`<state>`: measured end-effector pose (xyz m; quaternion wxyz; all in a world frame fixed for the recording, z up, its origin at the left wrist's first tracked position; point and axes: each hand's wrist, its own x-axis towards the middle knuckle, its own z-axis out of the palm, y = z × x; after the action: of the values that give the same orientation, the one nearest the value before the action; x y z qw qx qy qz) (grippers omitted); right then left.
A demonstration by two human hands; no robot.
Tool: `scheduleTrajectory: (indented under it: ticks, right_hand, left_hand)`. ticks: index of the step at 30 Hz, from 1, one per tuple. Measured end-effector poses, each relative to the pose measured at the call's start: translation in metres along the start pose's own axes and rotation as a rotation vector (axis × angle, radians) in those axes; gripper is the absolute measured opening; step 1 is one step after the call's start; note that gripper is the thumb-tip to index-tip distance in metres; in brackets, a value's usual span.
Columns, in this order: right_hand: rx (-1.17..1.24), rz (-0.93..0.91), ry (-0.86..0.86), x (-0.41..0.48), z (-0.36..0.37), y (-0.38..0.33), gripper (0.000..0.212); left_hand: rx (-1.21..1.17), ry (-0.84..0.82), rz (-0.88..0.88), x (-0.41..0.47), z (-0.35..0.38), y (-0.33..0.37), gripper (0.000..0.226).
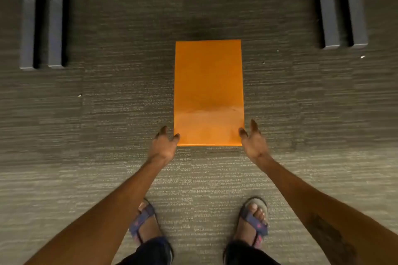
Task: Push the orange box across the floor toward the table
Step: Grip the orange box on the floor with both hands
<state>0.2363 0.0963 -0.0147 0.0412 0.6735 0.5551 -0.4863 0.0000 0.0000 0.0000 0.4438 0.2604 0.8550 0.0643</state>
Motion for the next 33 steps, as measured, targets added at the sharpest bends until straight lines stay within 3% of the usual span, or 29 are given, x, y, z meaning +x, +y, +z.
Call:
scheduleTrajectory:
  ticks: [4, 10, 21, 27, 31, 33]
  right_hand:
    - [0.156, 0.098, -0.023, 0.021, 0.014, 0.003, 0.063]
    - [0.521, 0.146, -0.026, 0.039, 0.027, 0.009, 0.045]
    - [0.663, 0.208, -0.005, 0.047, 0.032, 0.014, 0.036]
    - [0.644, 0.173, -0.024, 0.039, 0.027, -0.003, 0.032]
    - [0.669, 0.159, -0.063, 0.033, 0.022, -0.024, 0.019]
    - [0.666, 0.152, -0.060, 0.035, 0.022, -0.037, 0.022]
  left_hand:
    - [-0.112, -0.022, -0.084, 0.035, 0.018, -0.009, 0.071]
    - [-0.169, -0.058, -0.001, 0.059, 0.038, -0.021, 0.046]
    - [-0.607, -0.019, -0.045, 0.056, 0.042, -0.033, 0.016]
    - [-0.655, -0.013, -0.006, 0.041, 0.015, -0.033, 0.033]
    - [-0.683, 0.011, -0.011, 0.036, -0.006, -0.033, 0.035]
    - [-0.663, 0.037, 0.010, 0.038, -0.015, -0.030, 0.036]
